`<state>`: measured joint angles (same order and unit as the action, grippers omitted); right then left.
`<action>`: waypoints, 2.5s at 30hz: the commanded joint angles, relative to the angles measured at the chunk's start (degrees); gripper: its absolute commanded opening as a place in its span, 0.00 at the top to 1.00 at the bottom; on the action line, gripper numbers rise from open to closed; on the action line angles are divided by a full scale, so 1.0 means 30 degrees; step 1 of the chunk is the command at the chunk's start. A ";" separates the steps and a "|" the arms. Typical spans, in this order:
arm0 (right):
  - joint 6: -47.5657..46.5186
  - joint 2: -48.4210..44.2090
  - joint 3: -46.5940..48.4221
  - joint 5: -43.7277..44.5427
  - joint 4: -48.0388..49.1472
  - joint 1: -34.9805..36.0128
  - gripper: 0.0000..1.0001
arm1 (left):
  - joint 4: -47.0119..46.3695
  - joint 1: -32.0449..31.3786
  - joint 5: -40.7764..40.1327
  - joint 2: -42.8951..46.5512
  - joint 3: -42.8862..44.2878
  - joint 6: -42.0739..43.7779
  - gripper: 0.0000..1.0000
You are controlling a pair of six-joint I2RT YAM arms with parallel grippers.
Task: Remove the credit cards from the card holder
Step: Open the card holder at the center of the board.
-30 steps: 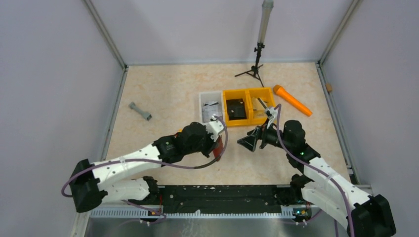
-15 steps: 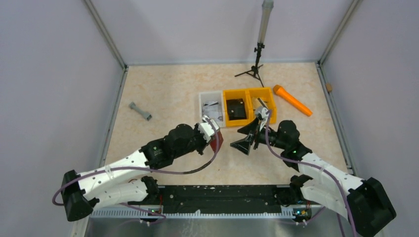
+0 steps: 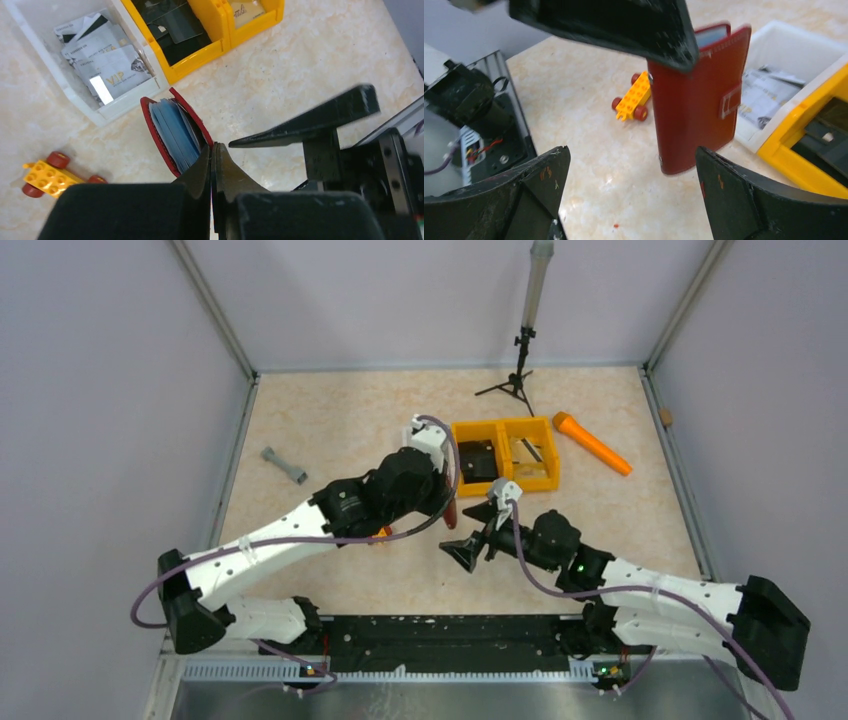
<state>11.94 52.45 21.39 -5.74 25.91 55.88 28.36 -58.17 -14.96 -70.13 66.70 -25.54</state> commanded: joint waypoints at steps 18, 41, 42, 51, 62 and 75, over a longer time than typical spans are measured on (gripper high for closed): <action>-0.2825 0.3037 0.0245 0.9579 0.5429 0.2688 0.06 | 0.2407 0.0374 0.0067 -0.1467 0.2926 -0.4141 1.00; -0.0644 0.4578 0.3113 0.8970 -0.0019 0.2709 1.00 | 0.1097 0.1320 0.0862 0.0225 0.1123 -0.3612 0.62; -0.0038 0.4443 0.3372 0.8852 -0.1056 0.2707 1.00 | 0.1080 0.1718 0.1183 0.0667 0.0759 -0.3465 0.53; 0.7934 0.0906 0.2801 0.7541 -0.5664 0.1886 1.00 | -0.1695 0.4137 0.3179 0.7166 -0.5296 -0.3582 0.26; 1.1249 -0.0136 0.3241 0.6008 -0.6860 0.1384 1.00 | -0.8131 0.4140 0.8655 0.7444 -1.0193 -0.5224 0.23; 1.0748 0.1315 0.4136 0.5282 -0.6981 0.1400 1.00 | -0.7006 0.3926 0.8775 0.3547 -0.8273 -0.5048 0.44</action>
<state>44.14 56.31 29.87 11.09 1.10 60.23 7.79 -46.09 11.33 -57.25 38.46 -40.80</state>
